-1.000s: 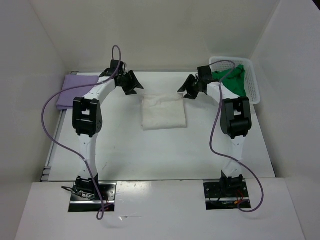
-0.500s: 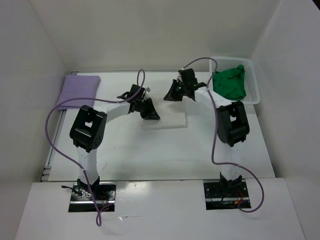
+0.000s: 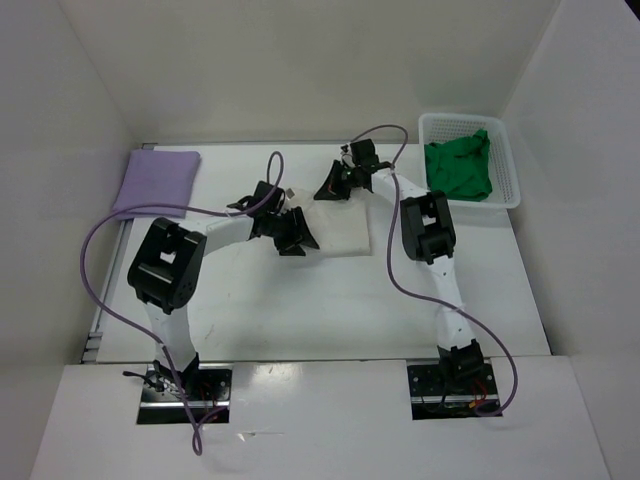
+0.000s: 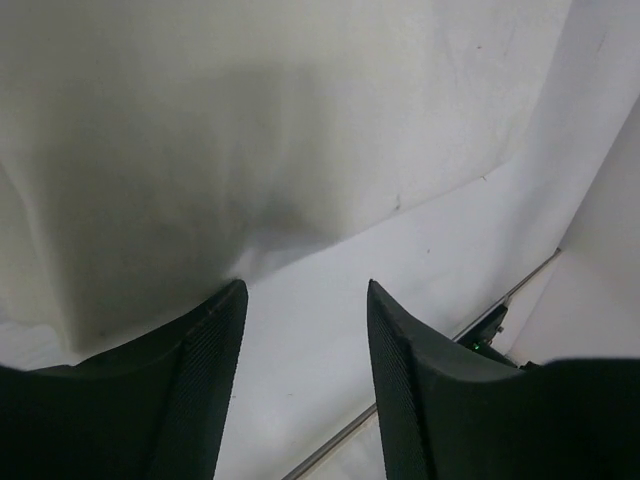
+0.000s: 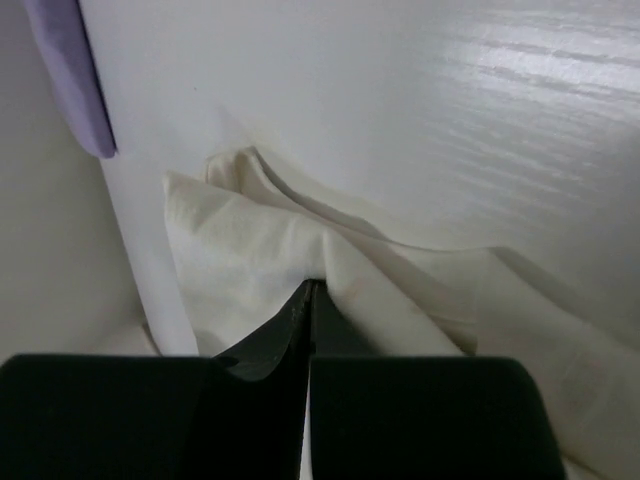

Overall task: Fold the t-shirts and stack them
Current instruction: Fold the long partially folded tshirt into a neat square, then put the neatly folded tshirt into the corner of the board with the left arm

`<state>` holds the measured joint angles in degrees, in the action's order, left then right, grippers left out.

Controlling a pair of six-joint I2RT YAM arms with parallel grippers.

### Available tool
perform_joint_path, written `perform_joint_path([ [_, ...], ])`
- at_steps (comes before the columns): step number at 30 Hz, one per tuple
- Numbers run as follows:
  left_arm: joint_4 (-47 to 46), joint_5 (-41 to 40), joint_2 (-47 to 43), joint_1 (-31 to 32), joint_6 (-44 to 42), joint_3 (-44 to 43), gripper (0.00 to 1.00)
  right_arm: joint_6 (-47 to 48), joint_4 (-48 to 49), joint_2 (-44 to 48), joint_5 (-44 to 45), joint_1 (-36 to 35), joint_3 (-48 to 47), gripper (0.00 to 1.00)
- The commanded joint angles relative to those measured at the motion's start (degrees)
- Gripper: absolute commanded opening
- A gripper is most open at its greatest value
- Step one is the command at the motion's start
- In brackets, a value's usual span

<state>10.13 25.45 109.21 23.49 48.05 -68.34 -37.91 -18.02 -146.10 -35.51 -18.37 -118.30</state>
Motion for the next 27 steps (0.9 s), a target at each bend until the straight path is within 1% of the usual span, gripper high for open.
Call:
perform_joint_path([
  [1, -0.6, 0.2, -3.6, -0.6, -1.4, 0.5, 0.6, -1.3, 1.3, -3.1, -4.4, 0.7, -3.9, 0.0],
  [5, -0.1, 0.2, -5.7, -5.0, -1.4, 0.5, 0.69, 0.0, -2.9, -4.5, -4.4, 0.7, -7.4, 0.0],
  [6, -0.1, 0.2, -5.7, -6.1, -2.0, 0.5, 0.74, 0.6, -2.9, -2.6, -3.9, 0.7, -7.9, 0.0],
  [7, -0.1, 0.2, -5.7, -8.1, -2.5, 0.5, 0.76, 0.6, -2.9, -1.3, -2.1, 0.7, -7.9, 0.05],
  [9, -0.1, -1.0, -5.7, -9.9, -3.1, 0.5, 0.8, 1.3, -3.4, 2.6, -1.5, 0.7, -8.4, 0.1],
  [10, -0.8, -1.0, -4.7, -11.4, -4.0, 0.5, 0.83, 1.3, -3.4, 3.8, -1.0, 0.7, -9.2, 0.18],
  [11, -0.8, -1.8, -3.8, -12.1, -4.0, 0.5, 0.84, 1.3, -3.4, 4.9, -1.0, 0.7, -9.2, 0.24],
  [12, -0.8, -0.9, -2.8, -12.7, -4.9, 0.5, 0.86, 1.3, -4.1, 5.9, -1.0, 1.3, -10.1, 0.31],
  [13, -0.8, -0.9, -0.7, -12.7, -5.4, 0.0, 0.87, 1.3, -4.9, 8.0, -1.0, 1.3, -10.1, 0.45],
  [15, -1.5, 0.8, 2.3, -12.7, -6.2, -1.6, 0.89, 2.5, -5.5, 10.3, -0.3, 1.3, -10.1, 0.59],
  [17, -1.5, 0.8, 3.9, -12.7, -6.7, -3.3, 0.89, 2.5, -6.2, 14.3, 0.9, 1.3, -7.2, 0.69],
  [18, -2.0, 0.8, 5.2, -12.7, -6.7, -3.3, 0.89, 3.1, -5.4, 16.1, 0.9, 1.3, -5.6, 0.71],
  [19, -2.0, 0.8, 5.9, -12.7, -6.7, -4.2, 0.89, 3.1, -4.2, 20.2, 0.9, 1.3, -0.7, 0.71],
  [21, -2.0, 0.3, 8.3, -11.5, -6.7, -6.4, 0.89, 2.5, -1.1, 25.1, 1.5, 1.8, 5.2, 0.73],
  [22, -2.0, 0.3, 9.2, -11.5, -7.3, -7.2, 0.89, 1.7, 1.6, 27.6, 1.5, 2.5, 10.7, 0.73],
  [23, -2.0, 0.3, 10.1, -10.6, -7.3, -8.0, 0.89, 1.1, 2.5, 32.3, 1.5, 3.4, 13.2, 0.73],
  [24, -2.0, -0.2, 12.0, -9.9, -7.3, -8.8, 0.87, 1.1, 3.2, 34.7, 1.5, 4.0, 15.7, 0.73],
  [25, -2.7, -0.2, 12.9, -9.9, -6.7, -9.5, 0.85, 0.5, 4.9, 37.1, 1.5, 5.1, 21.0, 0.73],
  [26, -4.1, 0.4, 14.5, -9.3, -6.7, -10.4, 0.78, -0.1, 5.7, 42.0, 1.5, 5.6, 23.5, 0.73],
  [27, -4.8, 0.4, 15.3, -8.7, -5.4, -10.4, 0.71, -0.1, 6.2, 44.3, 2.0, 5.6, 25.8, 0.73],
])
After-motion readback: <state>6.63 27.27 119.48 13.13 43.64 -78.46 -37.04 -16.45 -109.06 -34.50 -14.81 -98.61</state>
